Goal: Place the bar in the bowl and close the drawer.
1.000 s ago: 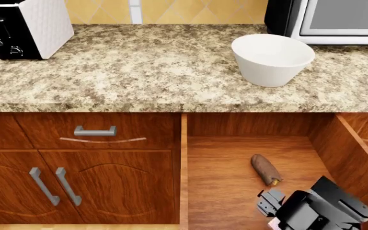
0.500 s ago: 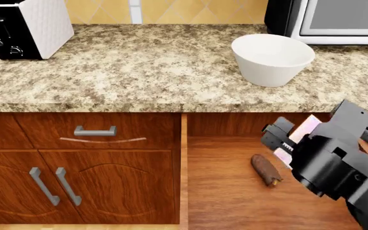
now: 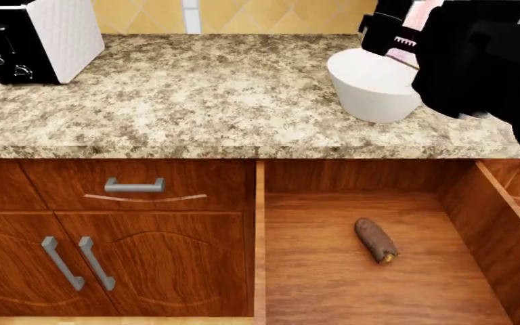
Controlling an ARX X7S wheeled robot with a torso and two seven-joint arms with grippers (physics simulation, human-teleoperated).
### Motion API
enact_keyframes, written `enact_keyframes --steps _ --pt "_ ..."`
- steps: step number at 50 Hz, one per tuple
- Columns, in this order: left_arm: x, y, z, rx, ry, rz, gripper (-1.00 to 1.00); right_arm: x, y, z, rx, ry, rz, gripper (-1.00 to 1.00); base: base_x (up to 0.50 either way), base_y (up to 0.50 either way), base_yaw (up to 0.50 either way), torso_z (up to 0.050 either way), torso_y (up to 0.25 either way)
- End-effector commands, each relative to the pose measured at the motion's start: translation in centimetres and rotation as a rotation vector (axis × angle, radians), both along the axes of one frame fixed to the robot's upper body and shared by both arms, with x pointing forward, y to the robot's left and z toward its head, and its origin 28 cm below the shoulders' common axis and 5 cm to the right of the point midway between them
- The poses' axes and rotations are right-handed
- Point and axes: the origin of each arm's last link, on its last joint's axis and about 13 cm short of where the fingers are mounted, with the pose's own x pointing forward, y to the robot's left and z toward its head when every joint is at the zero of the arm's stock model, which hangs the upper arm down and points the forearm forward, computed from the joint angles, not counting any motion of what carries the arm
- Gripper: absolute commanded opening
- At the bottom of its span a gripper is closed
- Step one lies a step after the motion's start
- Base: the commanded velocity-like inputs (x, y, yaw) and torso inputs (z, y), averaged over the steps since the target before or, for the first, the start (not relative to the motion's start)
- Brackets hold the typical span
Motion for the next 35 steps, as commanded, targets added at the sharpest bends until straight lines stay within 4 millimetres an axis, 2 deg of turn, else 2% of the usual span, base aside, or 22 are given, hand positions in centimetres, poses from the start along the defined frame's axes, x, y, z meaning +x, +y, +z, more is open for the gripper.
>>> enact_keyframes --steps 1,8,24,35 --pt "2.1 0.0 0.4 0.010 0.006 0.011 1.00 7.2 0.0 5.4 -0.253 -0.138 0.011 -1.00 0.00 0.00 0.00 0.000 0.000" --pt "2.5 0.0 0.3 0.009 0.011 0.015 1.00 9.4 0.4 5.8 -0.307 -0.140 -0.002 -1.00 0.00 0.00 0.00 0.000 0.000" --pt "3.0 0.2 0.3 0.006 0.014 0.024 1.00 10.3 0.4 3.2 -0.414 -0.095 -0.070 -1.00 0.00 0.00 0.00 0.000 0.000" --pt "2.8 0.2 0.2 0.006 0.010 0.024 1.00 10.5 0.1 2.5 -0.449 -0.065 -0.099 -1.00 0.00 0.00 0.00 0.000 0.000"
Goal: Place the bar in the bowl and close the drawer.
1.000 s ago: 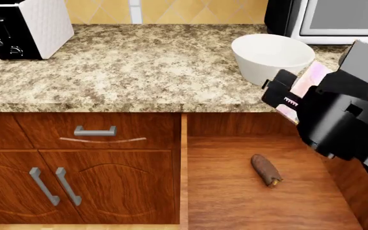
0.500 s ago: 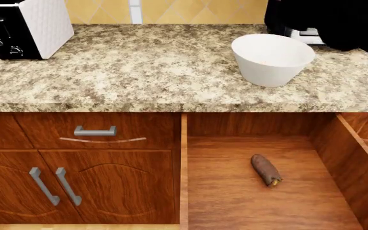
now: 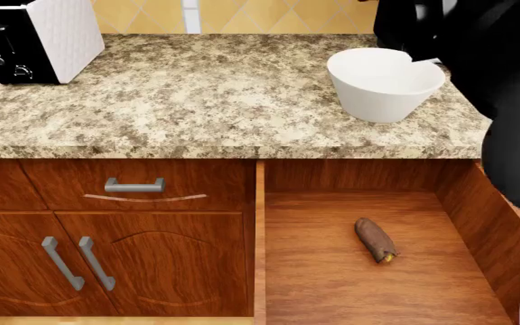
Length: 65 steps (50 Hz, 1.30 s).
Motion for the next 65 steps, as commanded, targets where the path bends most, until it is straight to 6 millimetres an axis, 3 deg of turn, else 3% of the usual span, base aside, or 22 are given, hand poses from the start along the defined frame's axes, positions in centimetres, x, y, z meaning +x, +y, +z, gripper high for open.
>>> enact_keyframes --steps 1,35,49,65 --pt "-0.1 0.0 0.0 0.000 -0.002 0.001 1.00 0.2 0.0 -0.2 -0.078 0.000 -0.028 -1.00 0.00 0.00 0.00 0.000 0.000" --pt "-0.4 -0.2 0.0 -0.006 -0.013 -0.015 1.00 0.3 -0.8 -2.3 -0.120 0.138 -0.031 -1.00 0.00 0.00 0.00 0.000 0.000" --pt "0.2 -0.2 0.4 0.005 -0.012 -0.028 1.00 0.1 -1.1 -1.6 -0.107 0.117 -0.047 -1.00 0.00 0.00 0.00 0.000 0.000" --pt "0.7 -0.2 0.8 0.010 -0.018 -0.040 1.00 -0.1 -1.0 -0.7 -0.108 0.100 -0.043 -1.00 0.00 0.00 0.00 0.000 -0.147"
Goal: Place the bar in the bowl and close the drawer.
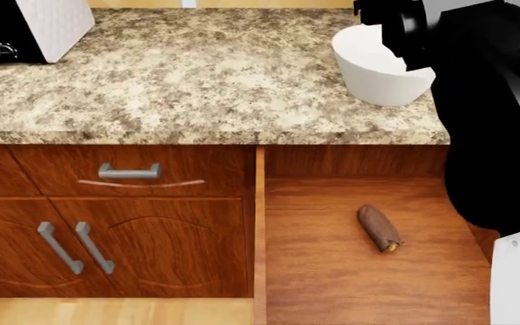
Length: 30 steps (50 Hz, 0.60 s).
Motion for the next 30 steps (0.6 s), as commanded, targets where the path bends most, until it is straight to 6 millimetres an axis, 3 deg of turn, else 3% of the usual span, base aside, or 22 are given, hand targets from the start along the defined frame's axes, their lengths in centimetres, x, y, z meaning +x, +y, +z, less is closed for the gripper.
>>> enact_keyframes --steps 1,12,30 --pt "0.36 -0.02 0.25 0.003 -0.005 -0.008 1.00 -0.21 -0.06 0.84 -0.029 -0.012 0.002 -1.00 0.00 0.00 0.00 0.000 -0.148" --pt "0.64 -0.06 0.34 0.002 -0.010 -0.011 1.00 -0.35 -0.02 1.56 -0.034 -0.036 0.001 -1.00 0.00 0.00 0.00 0.000 -0.121" --pt "0.38 -0.07 0.21 -0.002 -0.008 -0.010 1.00 -0.43 -0.17 1.61 -0.043 -0.026 -0.009 -1.00 0.00 0.00 0.00 0.000 -0.002"
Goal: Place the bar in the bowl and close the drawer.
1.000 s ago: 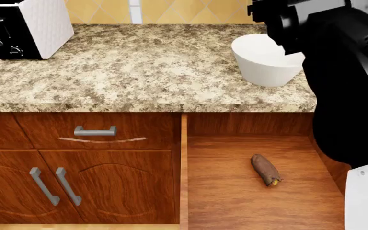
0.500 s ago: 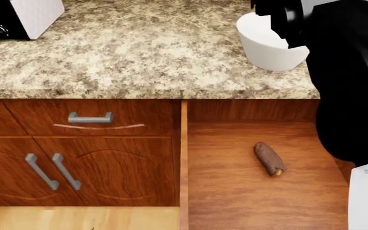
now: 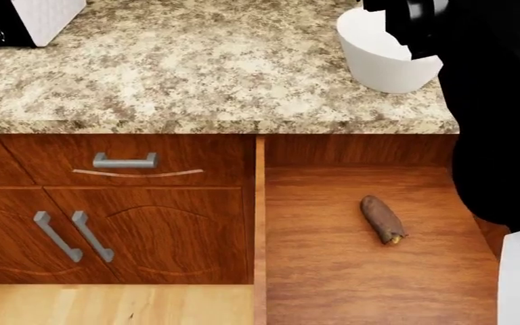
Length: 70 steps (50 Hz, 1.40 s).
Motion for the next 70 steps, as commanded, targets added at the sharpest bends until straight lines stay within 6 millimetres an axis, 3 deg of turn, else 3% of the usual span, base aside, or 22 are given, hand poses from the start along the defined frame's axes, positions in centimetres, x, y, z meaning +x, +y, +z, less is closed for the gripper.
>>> enact_keyframes --steps 1,52,70 --pt "-0.19 -0.04 -0.10 -0.002 0.001 0.001 1.00 -0.12 -0.29 0.16 -0.035 0.013 -0.011 -1.00 0.00 0.00 0.00 0.000 0.000" --pt "-0.60 -0.08 0.07 0.006 0.008 -0.004 1.00 -0.38 -0.82 0.24 -0.036 0.057 -0.027 -1.00 0.00 0.00 0.00 0.000 0.000" --pt "-0.30 -0.10 0.15 0.004 0.002 -0.008 1.00 -0.47 -0.80 0.66 -0.031 0.044 -0.027 -1.00 0.00 0.00 0.00 0.000 -0.166"
